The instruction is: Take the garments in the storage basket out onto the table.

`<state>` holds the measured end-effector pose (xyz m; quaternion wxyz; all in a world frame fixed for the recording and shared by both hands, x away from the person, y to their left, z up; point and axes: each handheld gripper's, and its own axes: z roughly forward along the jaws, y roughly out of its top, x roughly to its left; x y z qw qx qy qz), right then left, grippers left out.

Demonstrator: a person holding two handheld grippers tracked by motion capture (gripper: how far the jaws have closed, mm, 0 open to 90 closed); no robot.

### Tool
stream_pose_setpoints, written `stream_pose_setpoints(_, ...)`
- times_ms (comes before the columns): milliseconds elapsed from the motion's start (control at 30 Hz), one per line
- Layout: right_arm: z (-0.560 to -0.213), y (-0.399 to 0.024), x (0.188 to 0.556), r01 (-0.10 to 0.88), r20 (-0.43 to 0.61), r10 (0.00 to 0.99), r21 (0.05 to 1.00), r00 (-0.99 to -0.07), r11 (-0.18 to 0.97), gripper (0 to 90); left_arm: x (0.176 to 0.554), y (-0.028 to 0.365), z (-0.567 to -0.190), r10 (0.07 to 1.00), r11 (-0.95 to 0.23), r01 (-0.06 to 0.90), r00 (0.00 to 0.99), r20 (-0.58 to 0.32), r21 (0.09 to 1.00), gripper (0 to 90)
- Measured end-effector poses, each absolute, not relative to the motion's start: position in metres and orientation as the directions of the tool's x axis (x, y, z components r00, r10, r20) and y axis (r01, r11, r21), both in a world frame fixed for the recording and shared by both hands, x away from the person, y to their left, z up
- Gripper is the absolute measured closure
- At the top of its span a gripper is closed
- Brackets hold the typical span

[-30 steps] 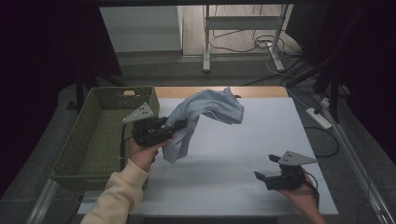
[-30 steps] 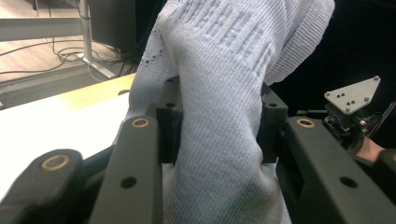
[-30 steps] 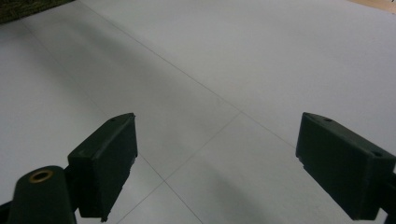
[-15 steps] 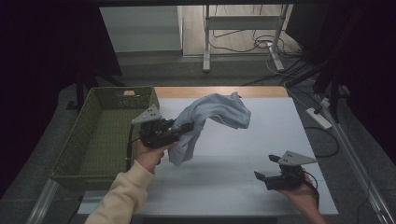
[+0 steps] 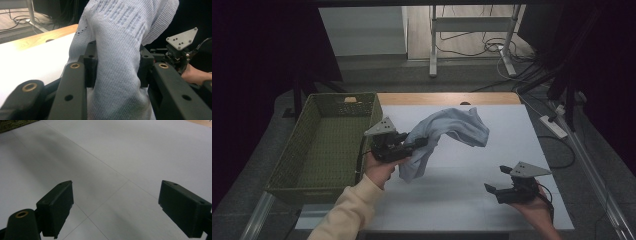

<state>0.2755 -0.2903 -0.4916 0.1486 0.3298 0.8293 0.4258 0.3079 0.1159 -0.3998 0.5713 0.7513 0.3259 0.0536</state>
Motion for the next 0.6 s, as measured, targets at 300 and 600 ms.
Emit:
stream_pose_setpoints(300,-0.492,-0.29,0.276,0.42,0.036,0.675,0.806,-0.737,0.416,12.6,0.31,0.103,-0.412,0.535,-0.163,0.456,0.786,-0.31,0.875,62.2)
stream_pose_setpoints(600,-0.492,-0.29,0.276,0.418,0.035,0.675,0.808,-0.737,0.415,12.6,0.311,0.089,-0.421,0.521,-0.196,0.474,0.792,-0.318,0.859,62.2)
